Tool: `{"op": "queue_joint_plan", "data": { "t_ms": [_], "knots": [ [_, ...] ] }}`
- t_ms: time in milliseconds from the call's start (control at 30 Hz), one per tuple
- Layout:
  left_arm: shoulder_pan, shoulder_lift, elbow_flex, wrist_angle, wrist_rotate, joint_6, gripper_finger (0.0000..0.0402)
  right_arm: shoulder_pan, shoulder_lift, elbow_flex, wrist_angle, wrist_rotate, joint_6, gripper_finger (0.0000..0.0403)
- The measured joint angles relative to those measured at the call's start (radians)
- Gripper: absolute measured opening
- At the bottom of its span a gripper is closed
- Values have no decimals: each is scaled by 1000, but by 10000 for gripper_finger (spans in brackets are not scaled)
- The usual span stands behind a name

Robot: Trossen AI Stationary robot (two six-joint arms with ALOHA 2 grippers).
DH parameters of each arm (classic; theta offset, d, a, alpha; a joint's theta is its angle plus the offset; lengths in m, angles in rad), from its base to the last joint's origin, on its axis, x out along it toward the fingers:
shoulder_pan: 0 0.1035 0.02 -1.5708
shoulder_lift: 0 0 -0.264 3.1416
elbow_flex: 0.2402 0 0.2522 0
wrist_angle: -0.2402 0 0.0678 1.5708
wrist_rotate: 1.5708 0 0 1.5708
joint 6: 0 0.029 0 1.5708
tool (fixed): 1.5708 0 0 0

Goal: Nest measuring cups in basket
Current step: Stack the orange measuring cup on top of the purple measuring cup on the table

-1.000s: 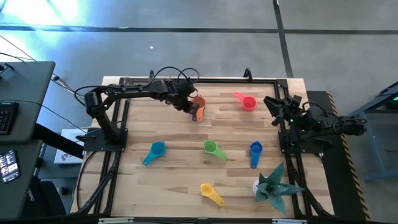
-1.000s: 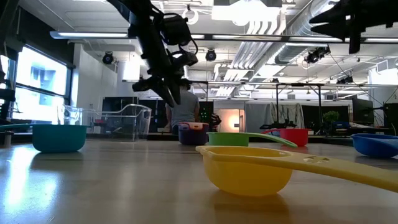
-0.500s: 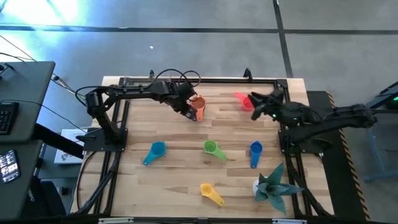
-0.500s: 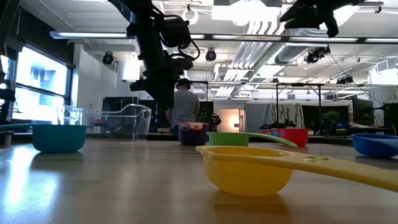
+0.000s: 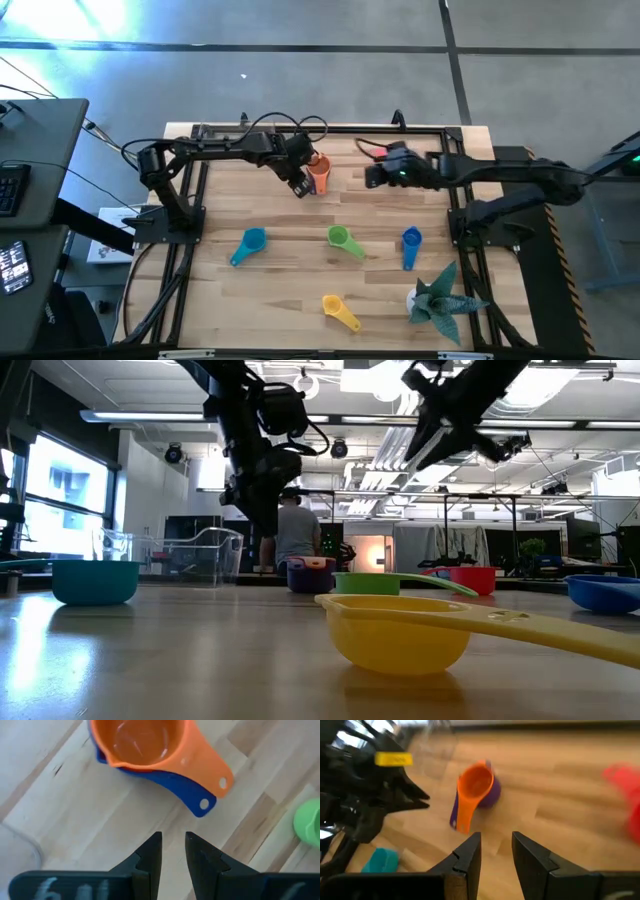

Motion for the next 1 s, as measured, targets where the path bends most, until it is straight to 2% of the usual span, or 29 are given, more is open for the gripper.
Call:
{"op": "queue_joint_plan", "data": {
  "t_ms": [300,500,700,1000],
  "knots": [
    [-37,0,0,0,2,209,76,-90,198,9,146,-286,55,101],
    [-42,0,0,8,2,278,76,-160,288,8,214,-415,55,101],
    [-28,0,-39,21,0,289,76,-210,365,8,290,-485,75,101],
    [-26,0,-142,187,0,210,76,-214,476,7,399,-484,79,101]
  ]
}}
